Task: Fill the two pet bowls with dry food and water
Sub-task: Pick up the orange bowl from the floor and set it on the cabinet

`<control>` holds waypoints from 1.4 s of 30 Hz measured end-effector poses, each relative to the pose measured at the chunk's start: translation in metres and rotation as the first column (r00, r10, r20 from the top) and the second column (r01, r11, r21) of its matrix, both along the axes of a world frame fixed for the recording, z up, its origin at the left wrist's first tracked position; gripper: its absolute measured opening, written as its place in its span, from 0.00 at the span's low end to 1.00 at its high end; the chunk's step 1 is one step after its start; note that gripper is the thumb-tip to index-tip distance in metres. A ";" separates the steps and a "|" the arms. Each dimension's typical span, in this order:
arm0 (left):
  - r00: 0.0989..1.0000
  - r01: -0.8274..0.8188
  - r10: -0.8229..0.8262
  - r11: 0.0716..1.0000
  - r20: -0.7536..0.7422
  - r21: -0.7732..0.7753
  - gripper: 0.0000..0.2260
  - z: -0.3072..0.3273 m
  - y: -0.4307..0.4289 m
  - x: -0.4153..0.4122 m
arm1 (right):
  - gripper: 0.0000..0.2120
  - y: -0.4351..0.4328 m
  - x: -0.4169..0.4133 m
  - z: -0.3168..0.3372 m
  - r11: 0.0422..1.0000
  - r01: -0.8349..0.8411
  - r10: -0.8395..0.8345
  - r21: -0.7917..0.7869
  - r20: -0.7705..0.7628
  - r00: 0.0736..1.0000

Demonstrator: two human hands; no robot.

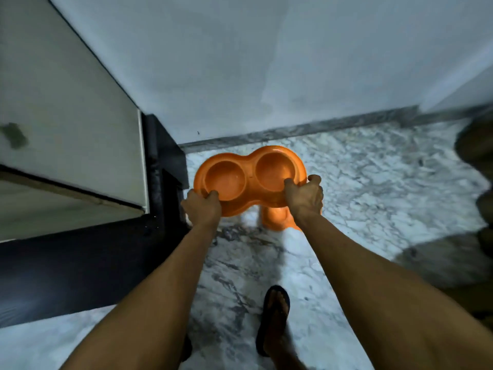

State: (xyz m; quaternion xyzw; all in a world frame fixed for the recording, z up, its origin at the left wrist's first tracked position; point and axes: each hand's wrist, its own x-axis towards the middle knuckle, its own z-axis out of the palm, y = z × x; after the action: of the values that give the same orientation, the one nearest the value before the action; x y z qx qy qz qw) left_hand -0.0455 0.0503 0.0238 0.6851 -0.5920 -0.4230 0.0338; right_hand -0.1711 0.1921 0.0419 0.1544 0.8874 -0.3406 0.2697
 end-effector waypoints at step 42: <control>0.836 -0.513 0.376 0.794 -0.400 -0.327 0.20 0.453 -0.276 0.540 | 0.29 -0.332 0.481 0.434 0.813 -0.458 0.363 -0.360 -0.303 0.881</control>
State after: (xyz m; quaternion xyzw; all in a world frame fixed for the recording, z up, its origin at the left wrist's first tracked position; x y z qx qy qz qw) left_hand 0.4949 -0.2257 0.4764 0.7061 -0.4753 -0.3682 0.3740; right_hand 0.3101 -0.1401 0.4757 -0.1424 0.8290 -0.4720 0.2641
